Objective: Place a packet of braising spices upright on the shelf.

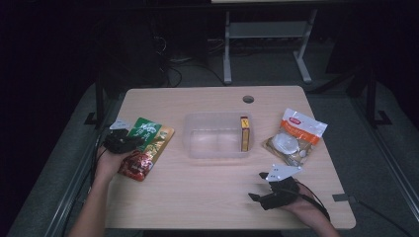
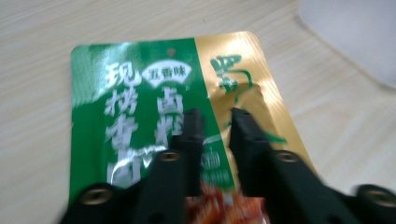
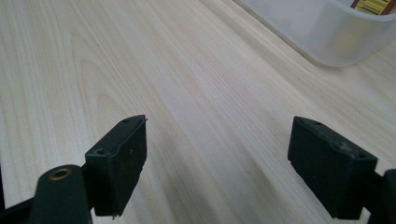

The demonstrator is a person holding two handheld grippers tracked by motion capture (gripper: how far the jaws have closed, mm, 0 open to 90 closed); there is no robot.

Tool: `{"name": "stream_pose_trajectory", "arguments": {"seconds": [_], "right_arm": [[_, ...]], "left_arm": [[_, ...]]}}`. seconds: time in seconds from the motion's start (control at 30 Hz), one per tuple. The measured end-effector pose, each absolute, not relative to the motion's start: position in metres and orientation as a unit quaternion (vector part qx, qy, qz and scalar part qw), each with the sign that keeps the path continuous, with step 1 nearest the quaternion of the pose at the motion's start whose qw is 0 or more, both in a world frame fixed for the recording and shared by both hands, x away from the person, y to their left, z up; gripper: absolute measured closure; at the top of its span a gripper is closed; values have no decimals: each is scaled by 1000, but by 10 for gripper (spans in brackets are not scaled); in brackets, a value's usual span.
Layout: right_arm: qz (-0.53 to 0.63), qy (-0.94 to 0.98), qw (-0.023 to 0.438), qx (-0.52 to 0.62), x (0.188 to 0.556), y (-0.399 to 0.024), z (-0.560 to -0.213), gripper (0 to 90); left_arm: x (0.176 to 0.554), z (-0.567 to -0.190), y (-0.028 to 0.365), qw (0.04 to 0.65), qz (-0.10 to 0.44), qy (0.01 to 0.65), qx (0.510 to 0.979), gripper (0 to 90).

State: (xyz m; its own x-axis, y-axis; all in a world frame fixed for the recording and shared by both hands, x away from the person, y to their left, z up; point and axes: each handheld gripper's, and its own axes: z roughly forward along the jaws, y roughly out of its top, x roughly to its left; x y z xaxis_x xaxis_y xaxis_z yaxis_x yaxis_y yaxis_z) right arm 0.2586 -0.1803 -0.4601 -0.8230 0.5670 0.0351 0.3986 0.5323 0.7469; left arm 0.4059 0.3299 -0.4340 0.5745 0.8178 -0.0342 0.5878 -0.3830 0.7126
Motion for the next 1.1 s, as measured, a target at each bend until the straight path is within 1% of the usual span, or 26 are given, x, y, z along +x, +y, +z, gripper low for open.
{"name": "stream_pose_trajectory", "arguments": {"seconds": [0.1,0.13,0.33,0.4,0.47,0.53,0.6,0.7,0.8,1.1], "right_arm": [[395,868,107,283,260,-181,-461,192],[394,867,107,285,260,-182,-461,192],[393,868,107,283,260,-182,-463,192],[393,868,105,286,261,-182,-463,192],[393,868,104,286,261,-182,-463,192],[394,867,105,286,261,-183,-463,192],[394,867,104,289,261,-184,-464,192],[395,865,104,291,261,-185,-463,193],[396,865,104,291,261,-186,-463,193],[396,865,104,291,261,-185,-463,193]], "left_arm": [[426,-438,323,343,156,433,819,895],[435,-440,321,337,152,436,820,897],[458,-441,313,324,158,434,826,898],[467,-442,311,311,165,431,831,898],[473,-443,309,314,177,428,829,898],[481,-445,306,303,179,430,831,898],[488,-447,306,310,182,429,828,898],[493,-457,308,305,172,446,824,898],[494,-462,312,321,157,465,810,898],[495,-464,304,329,154,462,809,899]]}}
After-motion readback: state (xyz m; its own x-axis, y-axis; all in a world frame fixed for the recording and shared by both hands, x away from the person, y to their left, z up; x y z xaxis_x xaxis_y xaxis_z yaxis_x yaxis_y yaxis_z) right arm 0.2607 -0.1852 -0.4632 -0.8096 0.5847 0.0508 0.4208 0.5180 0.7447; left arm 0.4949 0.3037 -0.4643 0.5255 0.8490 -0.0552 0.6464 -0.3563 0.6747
